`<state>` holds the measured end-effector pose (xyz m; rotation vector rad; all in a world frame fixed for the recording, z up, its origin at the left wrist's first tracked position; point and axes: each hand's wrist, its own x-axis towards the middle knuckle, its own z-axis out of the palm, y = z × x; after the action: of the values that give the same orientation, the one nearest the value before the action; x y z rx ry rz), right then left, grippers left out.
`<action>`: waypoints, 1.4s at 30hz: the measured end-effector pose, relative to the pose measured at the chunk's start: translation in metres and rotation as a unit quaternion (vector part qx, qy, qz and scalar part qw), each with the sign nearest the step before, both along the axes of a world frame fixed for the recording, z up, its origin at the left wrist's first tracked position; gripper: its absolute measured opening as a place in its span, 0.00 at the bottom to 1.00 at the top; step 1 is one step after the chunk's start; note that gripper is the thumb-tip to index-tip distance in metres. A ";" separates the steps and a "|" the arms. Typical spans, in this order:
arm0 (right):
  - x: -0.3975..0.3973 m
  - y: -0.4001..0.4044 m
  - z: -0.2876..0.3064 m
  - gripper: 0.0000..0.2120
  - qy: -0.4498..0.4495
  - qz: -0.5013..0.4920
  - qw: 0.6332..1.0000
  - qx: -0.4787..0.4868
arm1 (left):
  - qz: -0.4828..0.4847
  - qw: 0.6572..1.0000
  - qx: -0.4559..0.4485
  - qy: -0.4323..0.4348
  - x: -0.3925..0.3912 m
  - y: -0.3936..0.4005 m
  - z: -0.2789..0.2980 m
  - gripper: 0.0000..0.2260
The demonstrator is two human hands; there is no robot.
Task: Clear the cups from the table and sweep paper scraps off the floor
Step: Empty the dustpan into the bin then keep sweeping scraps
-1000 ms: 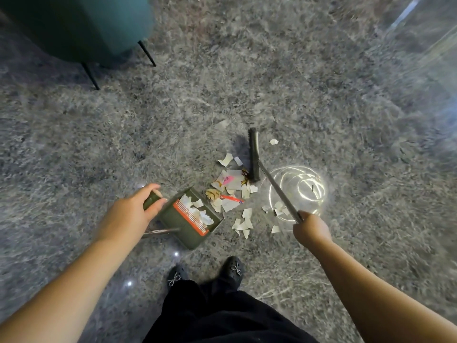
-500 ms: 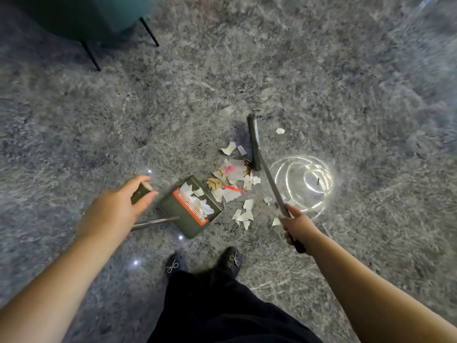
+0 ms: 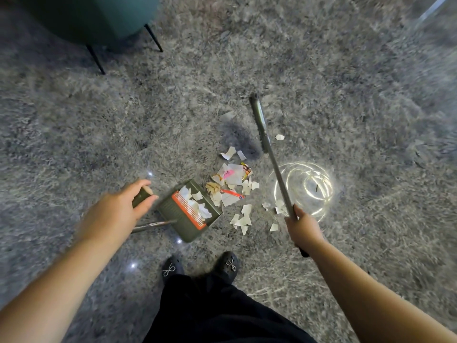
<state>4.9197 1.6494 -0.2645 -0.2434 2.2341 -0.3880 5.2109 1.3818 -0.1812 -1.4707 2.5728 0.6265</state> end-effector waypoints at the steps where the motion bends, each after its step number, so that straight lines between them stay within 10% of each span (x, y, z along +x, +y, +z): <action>1: -0.010 -0.008 -0.002 0.24 -0.001 0.007 1.000 0.012 | 0.001 1.000 0.006 0.002 0.000 0.000 0.000 0.25; 12: -0.006 -0.020 -0.018 0.21 -0.075 0.160 0.974 0.144 | 0.032 0.999 0.030 0.014 0.012 -0.008 0.007 0.22; 27: 0.120 -0.006 0.019 0.07 -0.287 -0.014 0.957 0.024 | -0.016 1.000 0.025 -0.004 0.035 -0.024 -0.003 0.19; 35: 0.192 -0.003 0.031 0.16 -0.268 -0.040 0.962 0.012 | -0.056 0.997 0.020 0.042 0.052 -0.034 -0.013 0.17; 42: 0.213 -0.007 0.069 0.05 -0.309 -0.104 0.945 -0.007 | -0.147 0.989 0.003 0.008 0.081 -0.038 -0.009 0.18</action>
<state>5.1330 1.6421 -0.1960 0.1036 1.6377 -0.5121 5.2921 1.3436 -0.1905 -1.0540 2.7195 0.6052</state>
